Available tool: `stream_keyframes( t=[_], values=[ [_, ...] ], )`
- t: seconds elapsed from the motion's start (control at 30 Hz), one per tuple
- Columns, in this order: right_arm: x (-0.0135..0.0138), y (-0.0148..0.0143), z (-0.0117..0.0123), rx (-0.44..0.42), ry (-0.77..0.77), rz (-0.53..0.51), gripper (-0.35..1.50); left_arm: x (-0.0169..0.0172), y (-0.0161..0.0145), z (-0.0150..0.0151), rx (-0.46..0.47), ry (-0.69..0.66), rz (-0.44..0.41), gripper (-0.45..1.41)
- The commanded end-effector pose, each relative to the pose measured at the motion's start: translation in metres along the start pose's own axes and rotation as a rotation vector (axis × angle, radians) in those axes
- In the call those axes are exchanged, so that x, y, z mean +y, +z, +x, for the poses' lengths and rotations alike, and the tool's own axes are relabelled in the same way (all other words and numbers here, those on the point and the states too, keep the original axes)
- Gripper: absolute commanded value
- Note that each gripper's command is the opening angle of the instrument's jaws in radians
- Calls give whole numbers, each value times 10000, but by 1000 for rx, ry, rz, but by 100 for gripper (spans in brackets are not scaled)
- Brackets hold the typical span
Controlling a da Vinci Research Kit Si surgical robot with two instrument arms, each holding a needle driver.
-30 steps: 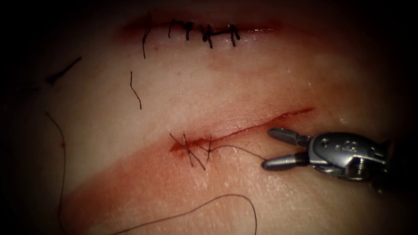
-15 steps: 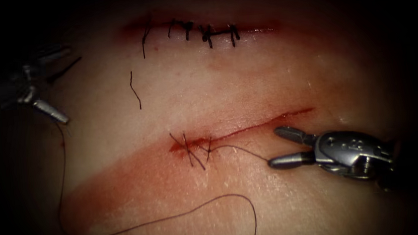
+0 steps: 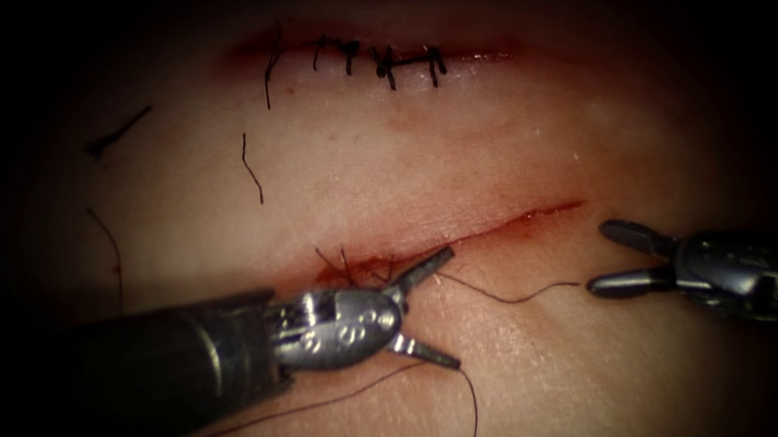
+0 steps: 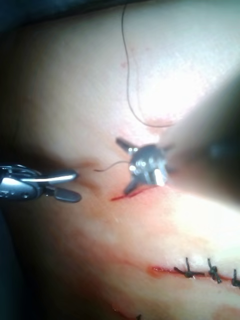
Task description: Wound Closure
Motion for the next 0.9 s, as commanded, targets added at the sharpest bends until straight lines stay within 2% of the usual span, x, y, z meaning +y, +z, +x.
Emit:
stream_keyframes(
  t=[0.03, 0.17, 0.43, 0.5, 0.6, 0.73, 0.9],
  values=[
    [-4, 2, -9, -6, 5, -7, 148, 4, 16, -1, -2, -11, 4, 77],
    [-5, -1, -12, -16, 11, -36, 148, 16, 51, 1, -17, -70, 30, 66],
    [-12, -5, -15, -21, 7, -40, 148, 21, 96, 4, -42, -189, 48, 64],
    [-14, -6, -16, -24, 6, -40, 148, 15, 100, 2, -55, -202, 49, 62],
    [-18, -8, -18, -26, 4, -42, 148, 4, 104, -6, -131, -217, 87, 59],
    [-22, -5, -20, -30, 2, -45, 148, 0, 108, -12, -149, -219, 93, 57],
    [-27, 1, -19, -38, 1, -49, 148, -2, 119, -11, -185, -220, 80, 30]
  ],
)
